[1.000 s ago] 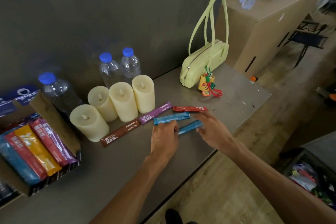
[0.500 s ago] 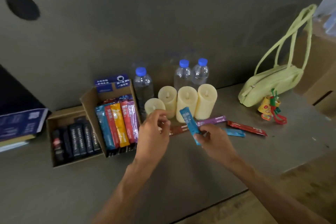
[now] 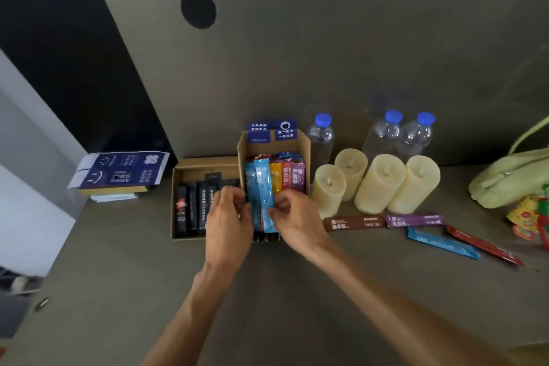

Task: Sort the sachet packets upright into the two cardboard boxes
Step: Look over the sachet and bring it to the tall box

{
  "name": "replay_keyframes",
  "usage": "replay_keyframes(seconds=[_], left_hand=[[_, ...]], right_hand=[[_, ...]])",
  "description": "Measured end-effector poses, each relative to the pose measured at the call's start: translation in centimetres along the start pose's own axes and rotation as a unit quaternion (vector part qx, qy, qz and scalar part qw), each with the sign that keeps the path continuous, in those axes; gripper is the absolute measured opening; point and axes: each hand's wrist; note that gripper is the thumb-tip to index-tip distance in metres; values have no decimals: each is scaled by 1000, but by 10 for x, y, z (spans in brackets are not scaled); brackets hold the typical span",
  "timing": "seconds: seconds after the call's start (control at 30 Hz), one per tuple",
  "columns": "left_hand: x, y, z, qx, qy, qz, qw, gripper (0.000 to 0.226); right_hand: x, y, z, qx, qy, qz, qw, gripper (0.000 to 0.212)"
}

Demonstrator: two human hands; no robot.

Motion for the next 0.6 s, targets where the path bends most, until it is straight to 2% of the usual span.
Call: replay_keyframes(seconds=[0.13, 0.33, 0.6], left_hand=[[-1, -5, 12, -6, 9, 17, 1000, 16], [-1, -5, 18, -12, 15, 52, 998, 16], [7, 10, 29, -77, -24, 115, 990, 38]], right_hand=[[27, -3, 7, 25, 16, -8, 1000, 16], [38, -2, 4, 12, 59, -8, 998, 16], [41, -11, 1, 16, 50, -9, 999, 12]])
Point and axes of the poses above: each hand's wrist, its own y-axis away from the middle knuckle, its own x-axis out of the palm, z = x × y, and after that the axes turned 11 degrees about -z, right-handed
